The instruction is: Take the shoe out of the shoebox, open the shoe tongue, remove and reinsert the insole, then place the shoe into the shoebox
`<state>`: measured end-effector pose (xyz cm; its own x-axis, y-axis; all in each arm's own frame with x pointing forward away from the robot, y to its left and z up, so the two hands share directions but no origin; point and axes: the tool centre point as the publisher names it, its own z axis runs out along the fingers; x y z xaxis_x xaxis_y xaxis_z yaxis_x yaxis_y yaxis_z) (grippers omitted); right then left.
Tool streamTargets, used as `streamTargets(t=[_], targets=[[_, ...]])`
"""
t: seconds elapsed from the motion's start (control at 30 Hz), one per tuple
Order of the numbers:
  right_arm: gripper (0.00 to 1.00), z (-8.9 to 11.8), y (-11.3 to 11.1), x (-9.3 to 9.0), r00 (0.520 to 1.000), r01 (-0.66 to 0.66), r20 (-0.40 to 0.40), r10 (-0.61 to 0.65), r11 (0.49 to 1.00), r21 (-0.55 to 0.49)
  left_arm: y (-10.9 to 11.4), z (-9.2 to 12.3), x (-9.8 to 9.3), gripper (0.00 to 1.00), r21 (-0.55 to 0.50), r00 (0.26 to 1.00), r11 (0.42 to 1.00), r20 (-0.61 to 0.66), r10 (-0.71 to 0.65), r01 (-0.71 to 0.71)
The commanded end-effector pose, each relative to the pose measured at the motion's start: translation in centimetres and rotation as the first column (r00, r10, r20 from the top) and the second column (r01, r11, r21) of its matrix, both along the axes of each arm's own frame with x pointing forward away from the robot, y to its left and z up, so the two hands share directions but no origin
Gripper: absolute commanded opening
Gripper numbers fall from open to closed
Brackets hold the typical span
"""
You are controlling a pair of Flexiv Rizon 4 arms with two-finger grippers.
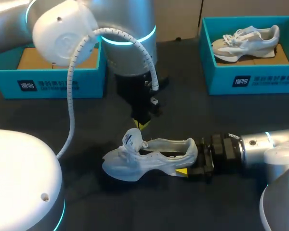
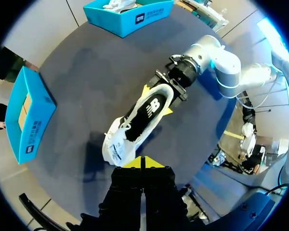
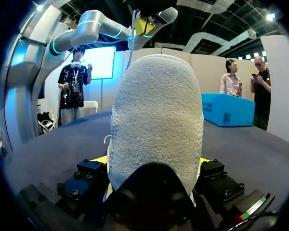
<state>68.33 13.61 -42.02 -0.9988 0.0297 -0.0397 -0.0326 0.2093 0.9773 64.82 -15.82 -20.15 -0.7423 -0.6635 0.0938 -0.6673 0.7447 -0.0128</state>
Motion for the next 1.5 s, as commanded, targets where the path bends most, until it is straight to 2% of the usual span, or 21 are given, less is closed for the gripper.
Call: streamTargets(t=[0.03, 0.13, 0.3, 0.47, 0.97, 1.17, 1.27, 1.5], targets=[[0.00, -0.3, 0.3, -0.1, 1.000, 0.002, 0.000, -0.002, 1.000, -0.002, -0.9, -0.4, 0.2, 0.00, 0.031, 0.993, 0.994, 0.044, -0.109, 0.108], [0.00, -0.3, 0.3, -0.1, 1.000, 0.002, 0.000, -0.002, 1.000, -0.002, -1.2, -1.2, 0.3, 0.00, 0.051, 0.965, 0.970, 0.101, -0.242, 0.238], [0.00, -0.3, 0.3, -0.1, 1.000, 0.002, 0.000, -0.002, 1.000, -0.002, -1.6, -2.5, 0.9, 0.00, 0.057, 0.929, 0.938, 0.128, -0.346, 0.342], [0.00, -0.3, 0.3, -0.1, 1.000, 0.002, 0.000, -0.002, 1.000, -0.002, -1.4, -3.3, 2.3, 0.00, -0.010, 0.876, 0.881, 0.102, -0.470, 0.474], [0.00, -0.3, 0.3, -0.1, 1.000, 0.002, 0.000, -0.002, 1.000, -0.002, -1.4, -3.3, 2.3, 0.00, -0.010, 0.876, 0.881, 0.102, -0.470, 0.474], [0.00, -0.3, 0.3, -0.1, 1.000, 0.002, 0.000, -0.002, 1.000, -0.002, -2.4, -4.1, 2.2, 0.00, -0.049, 0.843, 0.843, 0.084, -0.531, 0.536], [0.00, -0.3, 0.3, -0.1, 1.000, 0.002, 0.000, -0.002, 1.000, -0.002, -2.9, -4.9, 2.3, 0.00, -0.042, 0.837, 0.837, 0.078, -0.542, 0.545], [0.00, -0.3, 0.3, -0.1, 1.000, 0.002, 0.000, -0.002, 1.000, -0.002, -3.4, -6.8, 1.8, 0.00, -0.034, 0.784, 0.785, 0.085, -0.614, 0.618]])
